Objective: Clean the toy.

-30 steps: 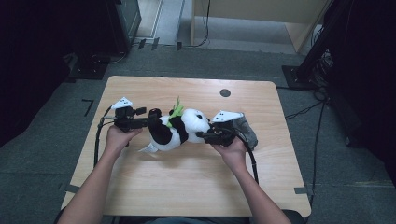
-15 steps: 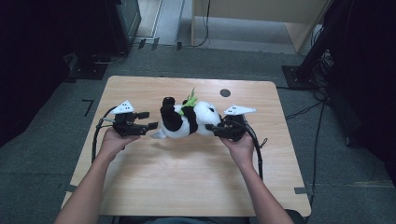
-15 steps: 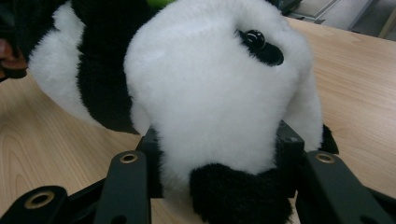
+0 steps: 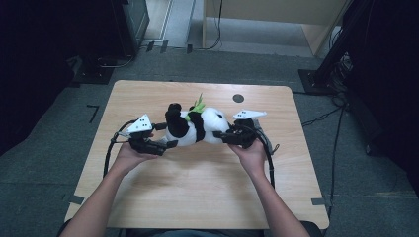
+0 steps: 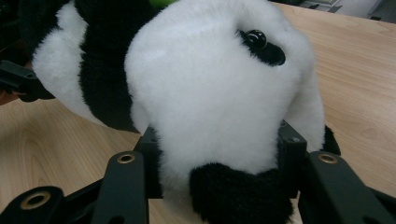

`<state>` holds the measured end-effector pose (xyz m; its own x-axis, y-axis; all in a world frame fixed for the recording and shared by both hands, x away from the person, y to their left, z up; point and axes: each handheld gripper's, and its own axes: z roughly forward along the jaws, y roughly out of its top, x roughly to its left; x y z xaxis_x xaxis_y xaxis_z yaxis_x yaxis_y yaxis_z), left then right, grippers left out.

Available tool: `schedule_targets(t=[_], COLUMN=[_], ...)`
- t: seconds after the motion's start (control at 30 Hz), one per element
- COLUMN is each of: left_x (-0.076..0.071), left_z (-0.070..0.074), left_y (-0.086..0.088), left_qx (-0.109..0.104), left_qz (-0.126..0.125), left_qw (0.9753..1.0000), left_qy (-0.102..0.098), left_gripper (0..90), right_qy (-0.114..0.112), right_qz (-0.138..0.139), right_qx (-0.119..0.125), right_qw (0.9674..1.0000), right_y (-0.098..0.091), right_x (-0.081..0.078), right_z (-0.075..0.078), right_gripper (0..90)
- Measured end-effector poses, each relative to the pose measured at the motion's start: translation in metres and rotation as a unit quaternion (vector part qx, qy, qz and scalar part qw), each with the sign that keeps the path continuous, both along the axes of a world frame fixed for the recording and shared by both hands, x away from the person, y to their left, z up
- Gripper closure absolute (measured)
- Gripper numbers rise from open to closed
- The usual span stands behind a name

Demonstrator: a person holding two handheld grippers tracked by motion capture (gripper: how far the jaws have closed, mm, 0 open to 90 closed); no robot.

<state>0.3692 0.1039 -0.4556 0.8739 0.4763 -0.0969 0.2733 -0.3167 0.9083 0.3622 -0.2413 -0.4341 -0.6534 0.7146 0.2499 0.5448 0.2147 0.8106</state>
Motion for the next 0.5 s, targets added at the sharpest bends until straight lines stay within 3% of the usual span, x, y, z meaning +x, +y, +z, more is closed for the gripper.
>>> schedule_targets(t=[0.27,0.37,0.5], left_x=[0.005,0.006,0.003], left_z=[-0.006,-0.007,-0.009], left_y=[-0.011,-0.011,-0.013], left_qx=[0.014,0.015,0.015], left_qz=[0.026,0.033,0.046], left_qw=[0.9996,0.9993,0.9988], left_qy=[0.001,-0.001,-0.009], left_gripper=[0.0,1.5,14.1], right_qy=[0.026,0.034,0.042], right_qz=[0.012,0.013,0.006], right_qx=[-0.002,-0.001,0.000], right_qw=[0.9996,0.9993,0.9991], right_y=[0.015,0.018,0.017], right_x=[-0.002,-0.002,-0.002], right_z=[-0.003,-0.004,-0.006], right_gripper=[52.6,52.8,52.8])
